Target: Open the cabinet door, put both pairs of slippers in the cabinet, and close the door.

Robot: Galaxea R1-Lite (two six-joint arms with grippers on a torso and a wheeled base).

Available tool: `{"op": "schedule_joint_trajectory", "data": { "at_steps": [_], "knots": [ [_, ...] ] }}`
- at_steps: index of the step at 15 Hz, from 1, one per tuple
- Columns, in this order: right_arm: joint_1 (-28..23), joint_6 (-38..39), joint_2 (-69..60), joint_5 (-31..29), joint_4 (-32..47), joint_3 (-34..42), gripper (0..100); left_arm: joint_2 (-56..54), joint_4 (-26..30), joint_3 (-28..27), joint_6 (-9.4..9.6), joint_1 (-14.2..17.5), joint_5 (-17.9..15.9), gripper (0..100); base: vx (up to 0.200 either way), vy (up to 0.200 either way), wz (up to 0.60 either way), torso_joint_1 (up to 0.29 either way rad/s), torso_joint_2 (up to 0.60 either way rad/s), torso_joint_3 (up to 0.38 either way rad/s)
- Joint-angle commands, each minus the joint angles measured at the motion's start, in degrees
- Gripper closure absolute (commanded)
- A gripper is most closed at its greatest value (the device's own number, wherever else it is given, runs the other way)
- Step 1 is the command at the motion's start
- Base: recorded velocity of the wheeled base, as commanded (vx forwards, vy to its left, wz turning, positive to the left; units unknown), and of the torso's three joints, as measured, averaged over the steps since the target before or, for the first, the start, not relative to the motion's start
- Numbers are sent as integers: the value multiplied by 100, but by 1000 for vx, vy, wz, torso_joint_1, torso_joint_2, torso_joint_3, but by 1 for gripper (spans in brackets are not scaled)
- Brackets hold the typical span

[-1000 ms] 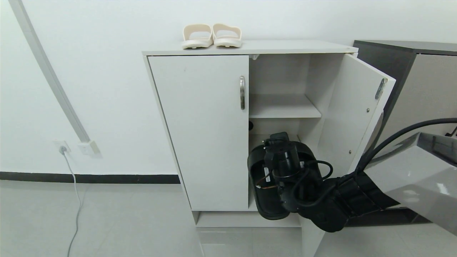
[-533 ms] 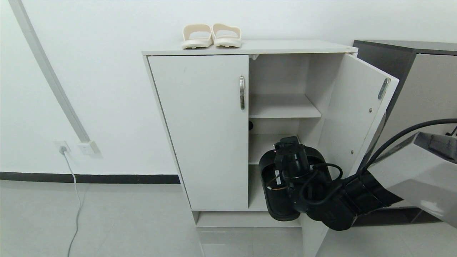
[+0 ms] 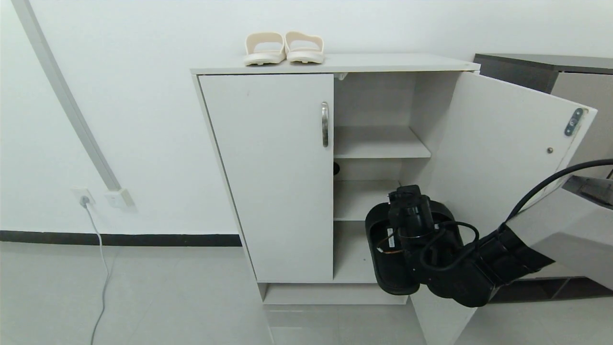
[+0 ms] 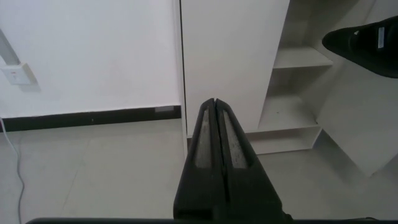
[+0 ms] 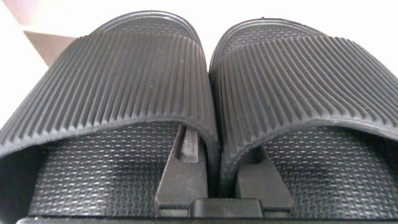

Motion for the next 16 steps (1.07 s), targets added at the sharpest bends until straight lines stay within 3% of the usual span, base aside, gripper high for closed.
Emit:
{"op": "schedule_joint_trajectory", "data": {
  "at_steps": [1, 9, 13, 16],
  "knots": [
    [-93, -5, -79, 19, -128, 212, 100, 11, 0, 1, -1, 0, -8, 100, 0, 0, 0, 0, 0, 0],
    [-76, -5, -70, 89, -216, 239, 100, 11, 0, 1, -9, 9, 1, 100, 0, 0, 0, 0, 0, 0],
    [179, 48, -52, 871, -954, 124, 100, 11, 0, 1, -1, 0, 1, 100, 0, 0, 0, 0, 0, 0],
    [250, 487, 194, 986, -893, -210, 100, 11, 0, 1, -1, 9, -8, 100, 0, 0, 0, 0, 0, 0]
  ]
}}
